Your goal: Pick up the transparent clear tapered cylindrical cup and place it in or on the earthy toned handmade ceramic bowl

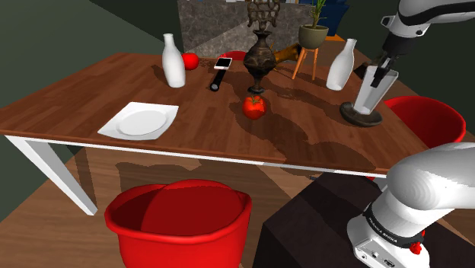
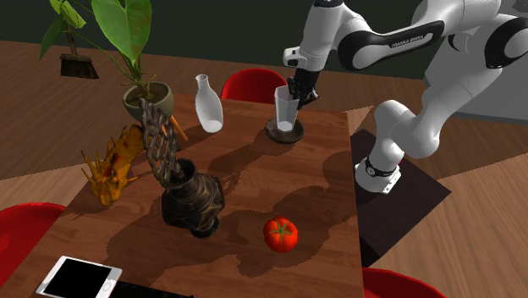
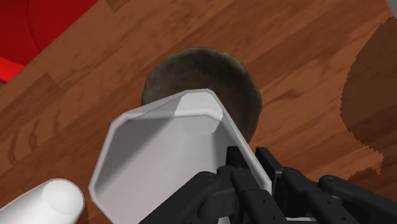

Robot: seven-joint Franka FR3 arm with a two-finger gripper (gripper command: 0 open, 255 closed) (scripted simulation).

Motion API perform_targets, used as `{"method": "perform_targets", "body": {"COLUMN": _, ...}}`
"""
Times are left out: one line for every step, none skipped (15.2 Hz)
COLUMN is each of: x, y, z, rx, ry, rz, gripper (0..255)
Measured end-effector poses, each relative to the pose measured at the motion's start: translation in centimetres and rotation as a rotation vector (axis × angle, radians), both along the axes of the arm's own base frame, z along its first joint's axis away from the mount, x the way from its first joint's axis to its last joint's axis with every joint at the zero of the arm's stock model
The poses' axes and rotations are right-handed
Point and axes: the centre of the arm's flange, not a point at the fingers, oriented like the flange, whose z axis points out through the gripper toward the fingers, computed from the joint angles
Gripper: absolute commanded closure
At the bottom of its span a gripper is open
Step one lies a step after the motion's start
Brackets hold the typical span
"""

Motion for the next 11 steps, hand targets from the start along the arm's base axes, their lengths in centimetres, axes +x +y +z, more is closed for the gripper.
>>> {"method": "perform_targets", "body": {"x": -0.01, "y": 0.00, "z": -0.03, "rx": 0.000, "ry": 0.000, "rz": 0.000, "gripper": 255}}
{"method": "perform_targets", "body": {"x": -0.01, "y": 0.00, "z": -0.05, "rx": 0.000, "ry": 0.000, "rz": 0.000, "gripper": 255}}
{"method": "perform_targets", "body": {"x": -0.01, "y": 0.00, "z": -0.06, "rx": 0.000, "ry": 0.000, "rz": 0.000, "gripper": 255}}
{"method": "perform_targets", "body": {"x": -0.01, "y": 0.00, "z": -0.06, "rx": 0.000, "ry": 0.000, "rz": 0.000, "gripper": 255}}
{"method": "perform_targets", "body": {"x": -0.01, "y": 0.00, "z": -0.07, "rx": 0.000, "ry": 0.000, "rz": 0.000, "gripper": 0}}
{"method": "perform_targets", "body": {"x": -0.01, "y": 0.00, "z": -0.06, "rx": 0.000, "ry": 0.000, "rz": 0.000, "gripper": 0}}
{"method": "perform_targets", "body": {"x": -0.01, "y": 0.00, "z": -0.06, "rx": 0.000, "ry": -0.001, "rz": 0.000, "gripper": 0}}
{"method": "perform_targets", "body": {"x": -0.01, "y": 0.00, "z": -0.05, "rx": 0.000, "ry": -0.001, "rz": 0.000, "gripper": 0}}
{"method": "perform_targets", "body": {"x": -0.01, "y": 0.00, "z": -0.06, "rx": 0.000, "ry": -0.001, "rz": 0.000, "gripper": 0}}
{"method": "perform_targets", "body": {"x": -0.01, "y": 0.00, "z": -0.05, "rx": 0.000, "ry": -0.001, "rz": 0.000, "gripper": 0}}
{"method": "perform_targets", "body": {"x": -0.01, "y": 0.00, "z": -0.05, "rx": 0.000, "ry": -0.001, "rz": 0.000, "gripper": 0}}
